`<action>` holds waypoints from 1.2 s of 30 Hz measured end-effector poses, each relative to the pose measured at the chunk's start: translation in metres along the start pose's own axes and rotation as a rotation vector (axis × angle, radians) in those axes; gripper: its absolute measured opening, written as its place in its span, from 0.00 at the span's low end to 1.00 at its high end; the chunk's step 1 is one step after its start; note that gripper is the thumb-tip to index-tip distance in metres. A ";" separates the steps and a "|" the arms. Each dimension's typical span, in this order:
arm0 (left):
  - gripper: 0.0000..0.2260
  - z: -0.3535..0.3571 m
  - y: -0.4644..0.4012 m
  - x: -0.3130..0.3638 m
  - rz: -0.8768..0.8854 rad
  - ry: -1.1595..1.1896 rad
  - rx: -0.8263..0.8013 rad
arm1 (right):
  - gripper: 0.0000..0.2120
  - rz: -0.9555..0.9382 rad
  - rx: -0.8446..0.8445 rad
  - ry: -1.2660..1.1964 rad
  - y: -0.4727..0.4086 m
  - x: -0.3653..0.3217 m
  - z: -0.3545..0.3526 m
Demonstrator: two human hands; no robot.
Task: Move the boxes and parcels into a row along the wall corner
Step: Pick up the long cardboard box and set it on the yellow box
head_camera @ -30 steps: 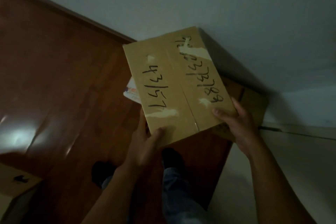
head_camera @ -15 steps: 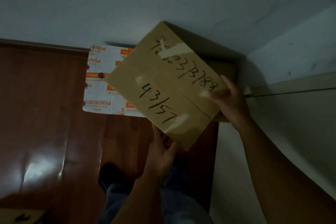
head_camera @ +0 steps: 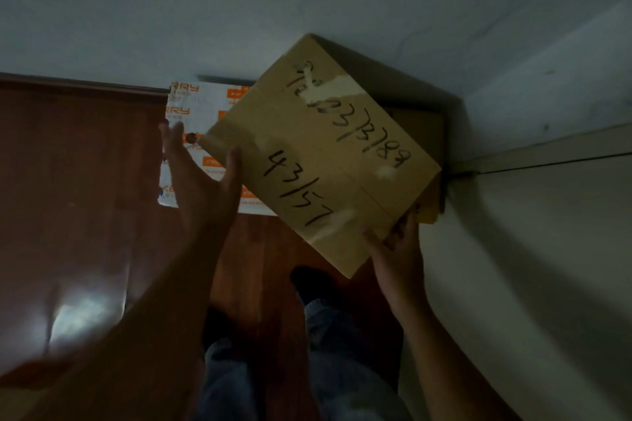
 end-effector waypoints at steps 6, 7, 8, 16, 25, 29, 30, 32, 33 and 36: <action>0.35 -0.003 -0.028 0.013 -0.007 -0.251 -0.264 | 0.38 -0.008 0.059 -0.087 -0.001 0.008 0.013; 0.34 -0.003 -0.025 0.014 -0.023 -0.234 -0.247 | 0.38 -0.003 0.080 -0.083 -0.005 0.006 0.008; 0.32 -0.003 -0.019 0.015 -0.030 -0.221 -0.234 | 0.40 0.000 0.095 -0.080 -0.009 0.003 0.001; 0.26 0.035 0.032 0.008 0.056 -0.100 -0.536 | 0.41 0.007 0.179 0.151 -0.058 -0.027 -0.089; 0.53 0.075 0.049 0.025 0.716 -0.548 -0.641 | 0.59 -0.201 -0.019 0.741 -0.040 -0.014 -0.072; 0.52 0.077 0.057 0.013 0.611 -0.769 -0.639 | 0.57 -0.294 0.026 0.901 -0.030 -0.001 -0.067; 0.51 0.079 0.061 0.014 0.608 -0.815 -0.628 | 0.56 -0.291 0.039 0.895 -0.032 0.000 -0.069; 0.46 0.086 0.064 0.020 0.629 -0.872 -0.604 | 0.56 -0.278 0.046 0.897 -0.039 0.001 -0.076; 0.44 0.091 0.064 0.023 0.635 -0.891 -0.588 | 0.57 -0.277 0.046 0.911 -0.044 0.000 -0.081; 0.42 0.110 0.056 0.033 0.643 -0.913 -0.584 | 0.58 -0.276 0.030 0.973 -0.066 -0.009 -0.096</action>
Point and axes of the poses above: each hand's wrist, its own y-axis away from the middle knuckle, its own z-axis out of the palm, x = y × z, the point moved 2 cm from there along -y, towards the middle knuckle, and after that the axes turned 8 degrees about -x, right-handed, at the moved point
